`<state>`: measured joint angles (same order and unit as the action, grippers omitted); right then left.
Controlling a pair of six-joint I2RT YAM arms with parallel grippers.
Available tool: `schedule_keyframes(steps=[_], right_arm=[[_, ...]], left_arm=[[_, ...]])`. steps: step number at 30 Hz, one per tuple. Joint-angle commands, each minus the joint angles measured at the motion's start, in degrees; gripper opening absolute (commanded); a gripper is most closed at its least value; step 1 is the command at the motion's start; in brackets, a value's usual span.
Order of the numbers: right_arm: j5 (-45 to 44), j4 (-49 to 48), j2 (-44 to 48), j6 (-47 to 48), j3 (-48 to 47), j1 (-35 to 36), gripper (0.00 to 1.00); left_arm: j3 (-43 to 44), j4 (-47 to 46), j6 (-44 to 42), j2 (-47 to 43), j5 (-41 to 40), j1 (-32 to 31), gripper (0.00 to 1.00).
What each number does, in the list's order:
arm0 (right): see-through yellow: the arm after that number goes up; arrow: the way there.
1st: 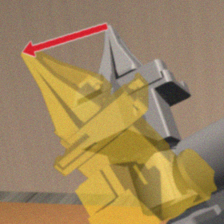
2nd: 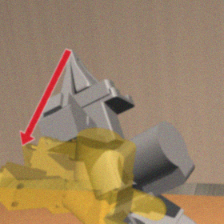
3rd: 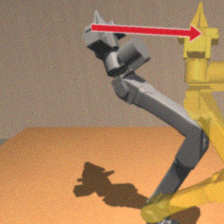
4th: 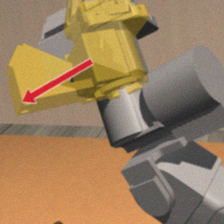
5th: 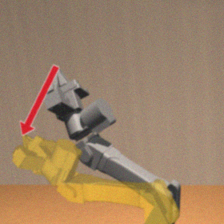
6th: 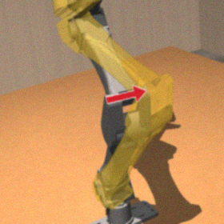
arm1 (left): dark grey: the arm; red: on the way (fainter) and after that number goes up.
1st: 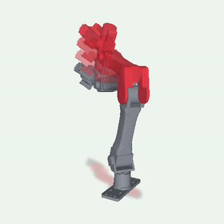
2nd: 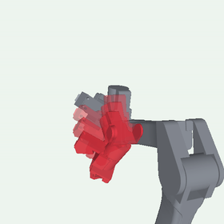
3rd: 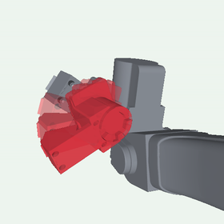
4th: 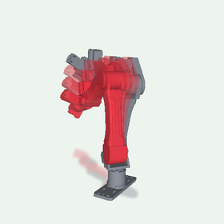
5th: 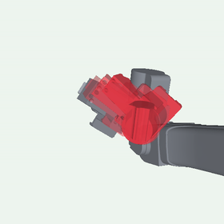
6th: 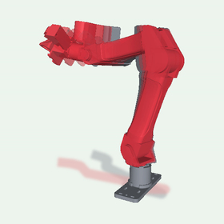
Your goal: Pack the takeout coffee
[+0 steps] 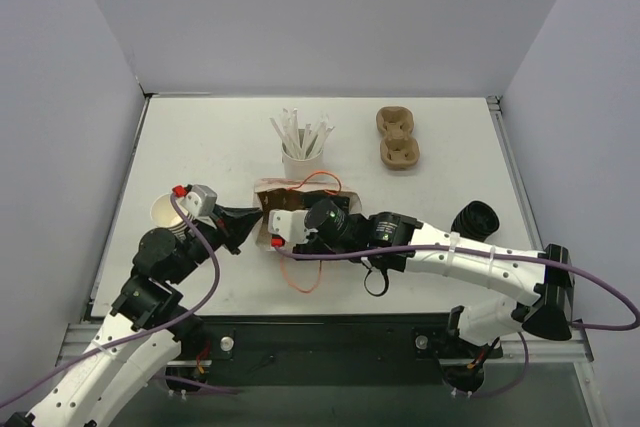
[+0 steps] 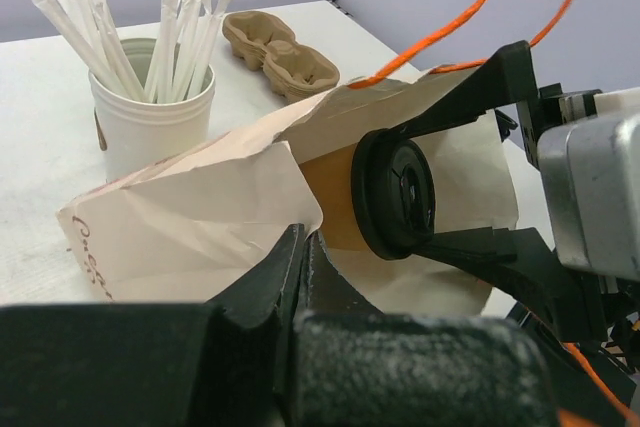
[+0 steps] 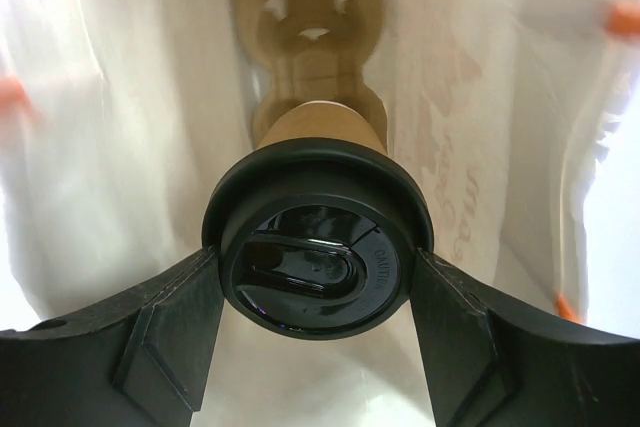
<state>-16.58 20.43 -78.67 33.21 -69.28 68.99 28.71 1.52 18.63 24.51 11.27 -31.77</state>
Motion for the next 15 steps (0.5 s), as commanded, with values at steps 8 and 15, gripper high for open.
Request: schedule_keyframes(steps=[8,15], right_arm=[[2.34,-0.91,-3.59,12.67,-4.37,-2.02,0.49],[4.53,-1.09,-6.23,15.22,-4.20,-3.60,0.48]], left_arm=[[-2.17,-2.58,-0.26,-3.07,2.44,0.30,0.00],[-2.17,-1.78,-1.41,-2.80,2.18,0.22,0.00]])
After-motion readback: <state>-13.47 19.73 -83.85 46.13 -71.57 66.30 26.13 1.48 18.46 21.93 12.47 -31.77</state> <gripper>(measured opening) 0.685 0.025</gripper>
